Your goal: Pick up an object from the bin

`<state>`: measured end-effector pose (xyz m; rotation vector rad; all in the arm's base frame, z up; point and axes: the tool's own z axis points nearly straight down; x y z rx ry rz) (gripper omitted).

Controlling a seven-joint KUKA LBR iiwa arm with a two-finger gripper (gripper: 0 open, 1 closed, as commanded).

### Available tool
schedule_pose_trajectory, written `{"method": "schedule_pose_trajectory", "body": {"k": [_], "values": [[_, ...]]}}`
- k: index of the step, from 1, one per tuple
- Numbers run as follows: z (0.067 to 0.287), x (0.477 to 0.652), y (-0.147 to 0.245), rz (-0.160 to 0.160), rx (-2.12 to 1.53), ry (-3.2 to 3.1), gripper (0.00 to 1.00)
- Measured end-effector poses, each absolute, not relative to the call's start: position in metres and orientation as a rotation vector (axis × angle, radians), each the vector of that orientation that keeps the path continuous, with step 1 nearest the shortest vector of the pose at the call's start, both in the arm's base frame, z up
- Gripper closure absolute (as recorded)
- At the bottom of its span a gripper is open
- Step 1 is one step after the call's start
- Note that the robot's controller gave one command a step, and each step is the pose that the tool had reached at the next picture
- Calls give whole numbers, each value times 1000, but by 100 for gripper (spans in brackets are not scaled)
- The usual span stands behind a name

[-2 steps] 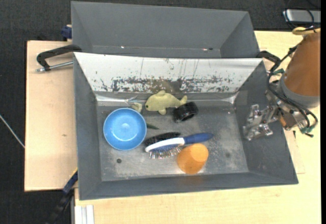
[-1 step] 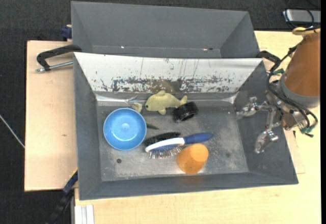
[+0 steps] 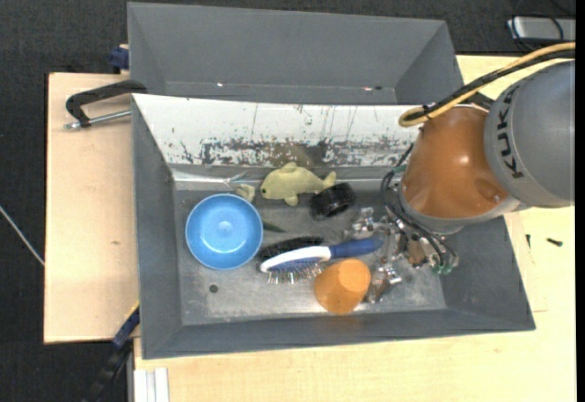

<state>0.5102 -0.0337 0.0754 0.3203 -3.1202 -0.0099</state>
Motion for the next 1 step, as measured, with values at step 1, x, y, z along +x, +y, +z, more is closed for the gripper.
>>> {"method": "schedule_pose_trajectory", "body": {"k": [1], "values": [[80, 513, -39, 1, 311, -3133, 100]]}}
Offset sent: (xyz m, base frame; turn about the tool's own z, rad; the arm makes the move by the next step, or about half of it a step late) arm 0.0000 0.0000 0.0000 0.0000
